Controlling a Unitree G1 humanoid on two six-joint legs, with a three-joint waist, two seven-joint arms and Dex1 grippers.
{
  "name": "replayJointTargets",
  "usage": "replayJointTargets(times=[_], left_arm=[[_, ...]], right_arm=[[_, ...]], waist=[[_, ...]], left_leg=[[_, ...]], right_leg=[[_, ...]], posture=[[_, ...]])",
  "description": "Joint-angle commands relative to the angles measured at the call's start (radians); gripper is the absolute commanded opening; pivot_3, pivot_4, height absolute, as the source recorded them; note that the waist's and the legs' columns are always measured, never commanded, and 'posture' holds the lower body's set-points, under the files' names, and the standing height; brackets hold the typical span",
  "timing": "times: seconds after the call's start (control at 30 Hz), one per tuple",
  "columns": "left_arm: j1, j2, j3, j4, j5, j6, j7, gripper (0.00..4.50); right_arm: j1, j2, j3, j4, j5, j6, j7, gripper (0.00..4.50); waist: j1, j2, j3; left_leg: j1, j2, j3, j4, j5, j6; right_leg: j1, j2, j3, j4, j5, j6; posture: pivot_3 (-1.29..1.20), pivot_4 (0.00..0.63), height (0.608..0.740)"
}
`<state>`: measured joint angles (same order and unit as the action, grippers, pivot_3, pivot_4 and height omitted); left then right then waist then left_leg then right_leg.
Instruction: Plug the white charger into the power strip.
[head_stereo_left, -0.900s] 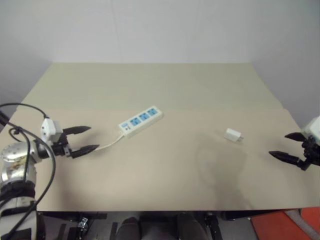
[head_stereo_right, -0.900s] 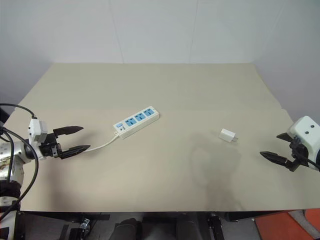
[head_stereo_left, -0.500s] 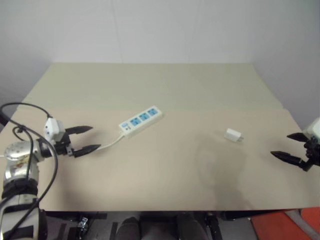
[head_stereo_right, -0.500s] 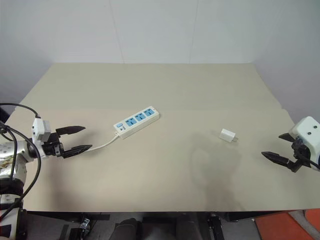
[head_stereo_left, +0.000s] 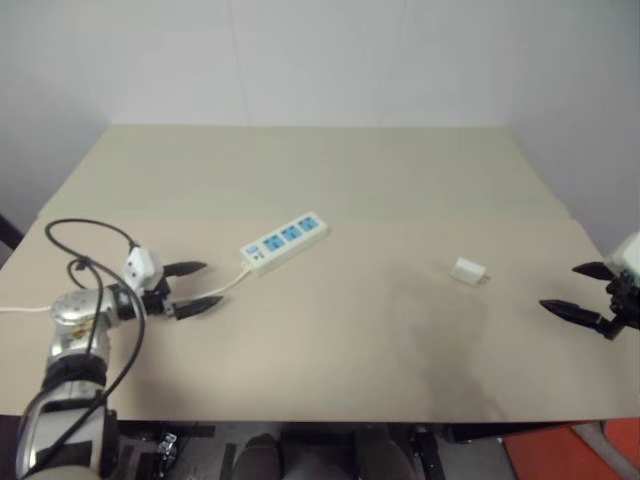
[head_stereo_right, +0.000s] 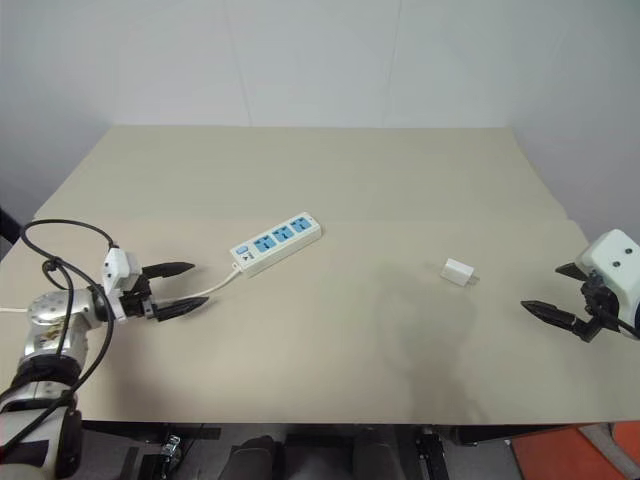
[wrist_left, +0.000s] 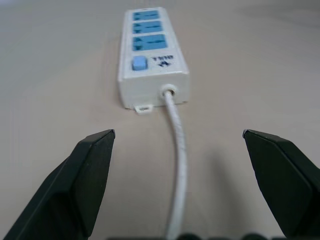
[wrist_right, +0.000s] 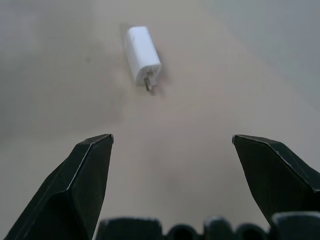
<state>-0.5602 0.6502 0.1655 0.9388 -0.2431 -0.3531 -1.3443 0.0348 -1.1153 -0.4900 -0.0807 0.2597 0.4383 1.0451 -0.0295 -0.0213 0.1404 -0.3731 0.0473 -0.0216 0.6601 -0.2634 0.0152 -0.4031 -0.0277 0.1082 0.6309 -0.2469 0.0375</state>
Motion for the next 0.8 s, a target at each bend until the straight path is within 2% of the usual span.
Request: replayJointTargets(times=[0.03, 0.13, 0.3, 0.47, 0.6, 0.8], left_arm=[[-0.044, -0.035, -0.014, 0.057, 0.029, -0.038, 0.057, 4.49], [-0.058, -0.071, -0.008, 0.052, 0.004, 0.001, 0.034, 4.49], [-0.073, -0.092, -0.04, 0.078, 0.054, -0.02, 0.059, 4.49], [-0.088, -0.094, -0.053, 0.1, 0.072, -0.005, 0.073, 4.49], [-0.095, -0.102, -0.06, 0.102, 0.065, 0.037, 0.035, 3.61], [-0.091, -0.12, -0.063, 0.076, 0.052, 0.074, 0.002, 1.66]], right_arm=[[-0.023, 0.018, -0.016, -0.114, 0.039, 0.047, -0.035, 4.5], [-0.078, 0.064, 0.05, -0.209, 0.048, 0.1, -0.105, 4.5], [-0.181, 0.18, 0.207, -0.347, 0.064, 0.186, -0.212, 4.5], [-0.19, 0.23, 0.297, -0.388, 0.03, 0.201, -0.26, 4.5], [-0.204, 0.256, 0.344, -0.407, 0.026, 0.214, -0.29, 4.5], [-0.242, 0.274, 0.377, -0.421, 0.03, 0.243, -0.324, 4.5]], waist=[[0.001, 0.0, 0.0], [-0.004, -0.001, 0.0], [-0.008, -0.001, 0.0], [0.0, -0.001, 0.0], [0.004, -0.001, -0.001], [0.012, 0.0, -0.001]], left_leg=[[0.0, 0.0, 0.0, 0.0, 0.0, 0.0], [0.0, 0.0, 0.0, 0.0, 0.0, 0.0], [0.0, 0.0, -0.001, 0.0, 0.0, 0.0], [-0.001, -0.001, -0.001, 0.001, 0.0, 0.0], [0.0, -0.001, -0.001, 0.001, 0.0, 0.0], [0.0, -0.001, -0.001, 0.001, 0.0, 0.0]], right_leg=[[0.0, 0.0, 0.0, 0.0, 0.0, 0.0], [0.0, 0.0, 0.0, 0.0, 0.0, 0.0], [0.0, 0.001, 0.0, 0.001, 0.0, 0.0], [0.0, 0.0, 0.0, 0.0, 0.0, 0.0], [0.0, 0.0, 0.0, 0.001, 0.0, 0.0], [0.0, 0.0, 0.0, 0.001, 0.0, 0.0]], posture=[[0.0, 0.15, 0.74], [0.0, 0.15, 0.74], [0.0, 0.15, 0.74], [0.0, 0.15, 0.74], [0.0, 0.15, 0.74], [0.0, 0.15, 0.74]])
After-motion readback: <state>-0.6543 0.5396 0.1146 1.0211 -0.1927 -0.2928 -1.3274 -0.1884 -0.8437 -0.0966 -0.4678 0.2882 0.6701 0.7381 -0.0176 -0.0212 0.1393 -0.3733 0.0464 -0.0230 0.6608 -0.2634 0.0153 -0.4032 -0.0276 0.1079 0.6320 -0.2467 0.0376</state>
